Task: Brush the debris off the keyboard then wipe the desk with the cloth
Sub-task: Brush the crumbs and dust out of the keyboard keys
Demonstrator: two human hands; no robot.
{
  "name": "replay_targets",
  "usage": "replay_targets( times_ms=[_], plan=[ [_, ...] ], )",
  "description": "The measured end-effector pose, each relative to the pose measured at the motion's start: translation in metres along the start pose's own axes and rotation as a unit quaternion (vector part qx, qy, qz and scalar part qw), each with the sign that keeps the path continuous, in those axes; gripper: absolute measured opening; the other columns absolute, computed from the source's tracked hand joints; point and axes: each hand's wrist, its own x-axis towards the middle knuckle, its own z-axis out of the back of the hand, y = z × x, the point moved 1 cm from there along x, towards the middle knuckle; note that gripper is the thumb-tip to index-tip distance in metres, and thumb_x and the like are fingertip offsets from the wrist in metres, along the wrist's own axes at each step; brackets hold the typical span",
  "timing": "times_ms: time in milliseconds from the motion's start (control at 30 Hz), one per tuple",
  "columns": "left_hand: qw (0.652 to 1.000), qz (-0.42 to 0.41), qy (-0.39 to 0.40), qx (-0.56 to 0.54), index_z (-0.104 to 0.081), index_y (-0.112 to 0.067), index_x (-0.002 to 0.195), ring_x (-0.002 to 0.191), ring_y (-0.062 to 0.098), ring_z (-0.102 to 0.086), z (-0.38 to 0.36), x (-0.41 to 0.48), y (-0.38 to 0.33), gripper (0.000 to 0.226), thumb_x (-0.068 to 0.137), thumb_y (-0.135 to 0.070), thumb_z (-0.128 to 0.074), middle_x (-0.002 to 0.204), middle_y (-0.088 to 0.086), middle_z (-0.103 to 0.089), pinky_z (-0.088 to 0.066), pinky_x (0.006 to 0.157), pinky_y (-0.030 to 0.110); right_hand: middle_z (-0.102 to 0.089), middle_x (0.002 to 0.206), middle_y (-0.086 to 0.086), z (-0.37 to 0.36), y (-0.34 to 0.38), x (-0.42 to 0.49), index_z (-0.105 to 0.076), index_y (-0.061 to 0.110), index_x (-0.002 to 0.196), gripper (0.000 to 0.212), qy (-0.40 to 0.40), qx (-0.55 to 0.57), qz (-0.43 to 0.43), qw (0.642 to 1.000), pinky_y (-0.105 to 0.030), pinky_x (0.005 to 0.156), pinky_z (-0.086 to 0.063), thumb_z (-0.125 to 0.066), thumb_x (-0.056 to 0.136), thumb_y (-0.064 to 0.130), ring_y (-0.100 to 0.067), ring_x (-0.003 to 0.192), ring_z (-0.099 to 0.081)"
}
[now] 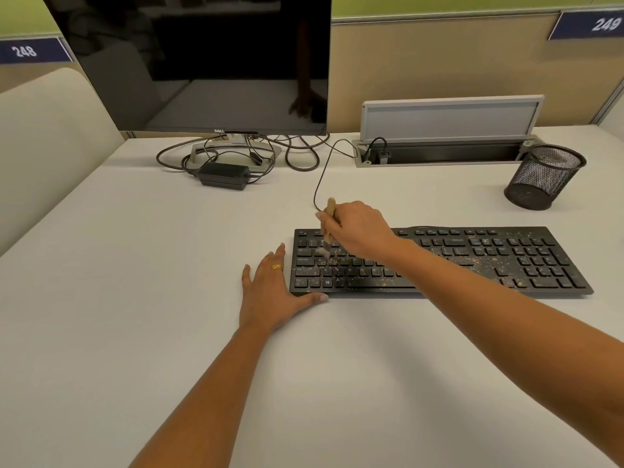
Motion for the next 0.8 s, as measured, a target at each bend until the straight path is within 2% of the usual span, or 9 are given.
replay_targets(
  times_ms=[67,167,333,467,533,667,800],
  plan=[
    [1.0,0.0,-0.002,-0.003,-0.012,-0.02,0.152,0.145,0.01,-0.015,0.0001,0.0003,0.0001,0.129,0.047,-0.086,-0.048,0.157,-0.004,-0.023,0.003,0.119,0.042,-0.064,0.071,0.003,0.0056,0.001,0.0037,-0.068,0.008,0.085,0.048,-0.011,0.04,-0.02,0.999,-0.033,0.073,-0.047,-0.033,0.1,0.037,-0.02,0.074,-0.061],
    [1.0,-0.001,-0.003,-0.004,-0.012,-0.02,0.152,0.145,0.009,-0.015,-0.0008,0.0004,0.0011,0.13,0.046,-0.087,-0.047,0.157,-0.004,-0.023,0.003,0.119,0.042,-0.063,0.072,0.005,0.0088,-0.001,0.0071,-0.069,0.011,0.089,0.045,-0.041,0.075,-0.038,0.996,-0.029,0.068,-0.043,-0.035,0.1,0.038,-0.014,0.071,-0.057],
    [1.0,-0.001,-0.003,-0.001,-0.011,-0.02,0.152,0.145,0.01,-0.015,-0.0005,0.0006,0.0006,0.129,0.048,-0.086,-0.048,0.157,-0.004,-0.022,0.003,0.119,0.042,-0.063,0.07,0.001,0.003,0.0005,0.0037,-0.067,0.009,0.08,0.047,0.011,0.045,-0.031,0.998,-0.035,0.074,-0.049,-0.034,0.1,0.036,-0.021,0.073,-0.063],
    [1.0,-0.001,0.0,0.005,-0.01,-0.02,0.153,0.145,0.011,-0.015,-0.0003,0.0002,0.0004,0.129,0.049,-0.086,-0.047,0.157,-0.003,-0.022,0.003,0.119,0.042,-0.069,0.076,-0.002,0.0048,0.0006,0.0069,-0.068,0.01,0.083,0.045,-0.04,0.064,-0.038,0.996,-0.036,0.075,-0.051,-0.035,0.1,0.037,-0.021,0.075,-0.065],
    [1.0,-0.002,-0.001,0.005,-0.011,-0.02,0.152,0.145,0.011,-0.015,-0.0002,-0.0003,0.0005,0.129,0.048,-0.086,-0.048,0.157,-0.003,-0.022,0.003,0.119,0.042,-0.068,0.075,-0.002,0.002,0.0007,0.0056,-0.068,0.008,0.084,0.046,-0.026,0.045,-0.031,0.998,-0.036,0.074,-0.051,-0.035,0.1,0.037,-0.02,0.072,-0.063],
    [1.0,-0.002,-0.003,0.004,-0.012,-0.019,0.152,0.145,0.011,-0.016,-0.0003,0.0009,0.0006,0.129,0.049,-0.086,-0.049,0.157,-0.002,-0.023,0.002,0.119,0.043,-0.062,0.073,0.004,0.0032,0.004,0.0056,-0.068,0.011,0.087,0.044,-0.013,0.067,-0.019,0.998,-0.03,0.068,-0.043,-0.036,0.099,0.039,-0.015,0.072,-0.057],
    [1.0,-0.001,-0.005,0.009,-0.012,-0.019,0.152,0.145,0.011,-0.015,-0.001,0.0004,0.0,0.124,0.056,-0.081,-0.058,0.157,-0.002,-0.023,0.002,0.119,0.043,-0.066,0.089,0.002,-0.0005,0.0042,0.0038,-0.066,0.015,0.1,0.042,0.025,0.034,0.009,0.999,-0.027,0.068,-0.034,-0.036,0.098,0.044,-0.014,0.08,-0.053]
  ],
)
